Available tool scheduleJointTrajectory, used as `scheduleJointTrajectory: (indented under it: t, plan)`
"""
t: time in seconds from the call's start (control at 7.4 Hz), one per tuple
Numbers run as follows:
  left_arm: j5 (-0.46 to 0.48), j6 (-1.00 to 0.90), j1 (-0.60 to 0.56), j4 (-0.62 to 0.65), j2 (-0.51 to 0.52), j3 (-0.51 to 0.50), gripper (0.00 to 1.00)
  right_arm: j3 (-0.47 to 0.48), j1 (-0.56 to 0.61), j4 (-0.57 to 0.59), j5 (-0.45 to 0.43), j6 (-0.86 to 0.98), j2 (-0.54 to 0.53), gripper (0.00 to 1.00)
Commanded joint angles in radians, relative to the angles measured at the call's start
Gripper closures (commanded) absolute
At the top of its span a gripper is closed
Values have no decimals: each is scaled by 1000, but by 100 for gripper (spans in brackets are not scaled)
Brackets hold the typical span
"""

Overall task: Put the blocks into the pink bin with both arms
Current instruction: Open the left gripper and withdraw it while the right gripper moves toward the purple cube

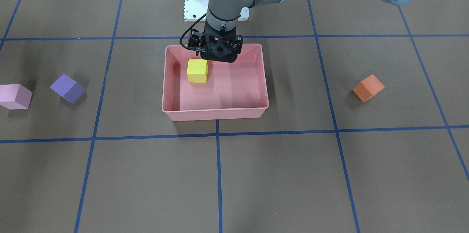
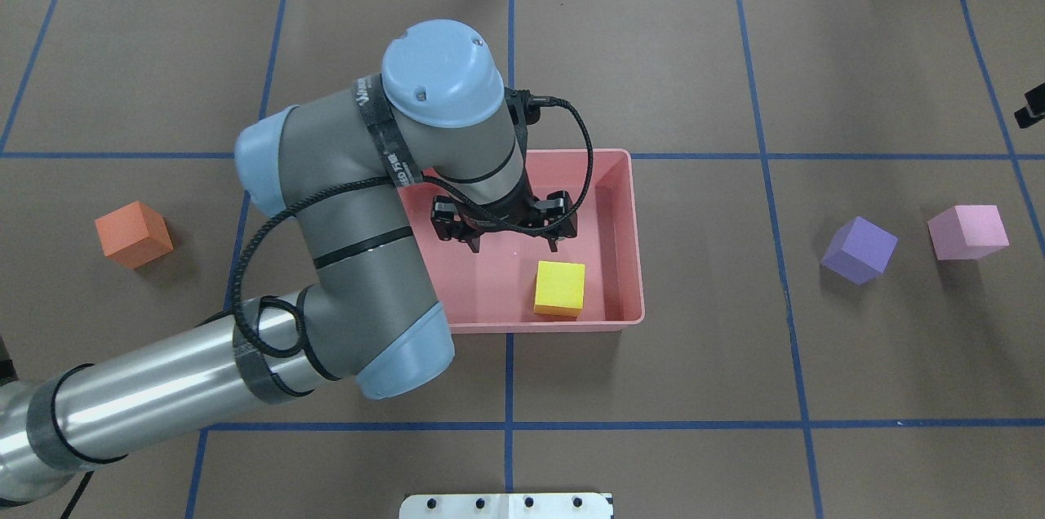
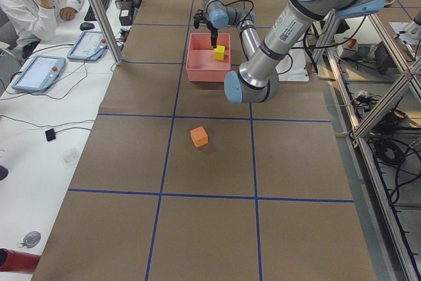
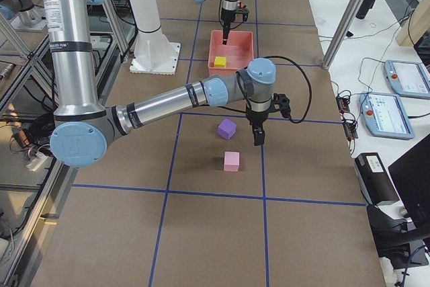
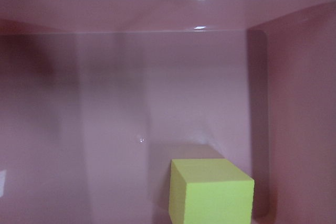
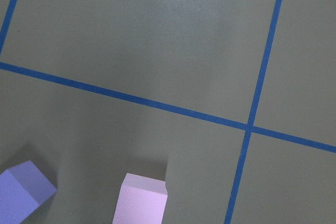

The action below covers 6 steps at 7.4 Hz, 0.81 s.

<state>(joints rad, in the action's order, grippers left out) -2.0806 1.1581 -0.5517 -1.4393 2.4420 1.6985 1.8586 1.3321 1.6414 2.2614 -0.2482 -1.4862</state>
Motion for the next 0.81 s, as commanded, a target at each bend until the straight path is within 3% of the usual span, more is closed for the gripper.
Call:
scheduleJointTrajectory:
  t: [0.0,0.14,0.41,0.68]
  plan:
    - [-18,-248,-71,269,-119,294,0,31,-94,-2,0,-175,21,0]
    - [-18,-374,-126,301,-249,405,0,68,-129,-2,-3,-263,21,0]
    - [-21,-698,-282,298,-450,449,0,125,-226,-46,-51,-542,15,0]
    - [-67,-1077,-469,295,-582,413,0,125,-344,-313,-141,-872,-72,0]
